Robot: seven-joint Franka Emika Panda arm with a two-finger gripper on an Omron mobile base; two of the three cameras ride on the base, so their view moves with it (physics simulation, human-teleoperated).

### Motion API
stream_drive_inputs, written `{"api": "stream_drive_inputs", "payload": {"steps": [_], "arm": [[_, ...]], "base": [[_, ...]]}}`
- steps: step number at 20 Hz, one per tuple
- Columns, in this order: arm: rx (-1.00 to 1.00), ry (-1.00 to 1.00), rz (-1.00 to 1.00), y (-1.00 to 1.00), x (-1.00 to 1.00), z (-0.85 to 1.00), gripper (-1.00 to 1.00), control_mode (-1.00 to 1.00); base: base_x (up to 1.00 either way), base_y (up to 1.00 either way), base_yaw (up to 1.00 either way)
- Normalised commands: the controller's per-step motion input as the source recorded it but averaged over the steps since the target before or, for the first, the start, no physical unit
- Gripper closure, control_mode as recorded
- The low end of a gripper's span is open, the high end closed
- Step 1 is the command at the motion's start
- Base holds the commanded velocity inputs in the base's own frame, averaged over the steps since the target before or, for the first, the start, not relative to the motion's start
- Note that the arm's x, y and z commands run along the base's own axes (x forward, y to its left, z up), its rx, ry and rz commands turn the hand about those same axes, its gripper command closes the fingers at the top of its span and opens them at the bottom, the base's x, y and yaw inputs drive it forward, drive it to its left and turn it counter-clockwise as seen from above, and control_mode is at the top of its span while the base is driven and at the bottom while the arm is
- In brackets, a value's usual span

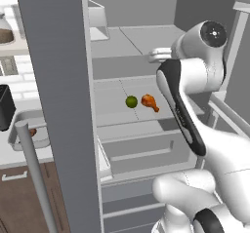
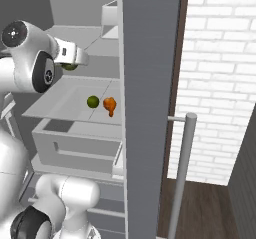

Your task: Place one lime and one chicken drumstick in each tupperware on the nearby counter, to pack two identical lunches.

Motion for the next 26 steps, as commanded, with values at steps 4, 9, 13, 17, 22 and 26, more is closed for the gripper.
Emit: {"api": "stream_drive_inputs", "payload": {"steps": [4,9,13,17,22,26], "arm": [[0.01,0.21,-0.04,-0.04,-0.97,-0.4,1.0,-1.0],[0.07,0.2,0.02,0.0,-0.82,-0.42,1.0,-1.0],[0.02,0.19,0.01,0.0,-0.55,-0.19,1.0,-1.0],[0.0,0.07,0.0,0.0,-0.24,-0.14,1.0,-1.0],[0.0,0.14,0.0,0.0,-0.2,-0.42,1.0,-1.0],[0.0,0.12,-0.01,-0.1,-0.67,-0.25,1.0,-1.0]], "base": [[0.0,0.0,0.0],[0.0,0.0,0.0],[0.0,0.0,0.0],[0.0,0.0,0.0],[0.0,0.0,0.0],[0.0,0.0,0.0]]}}
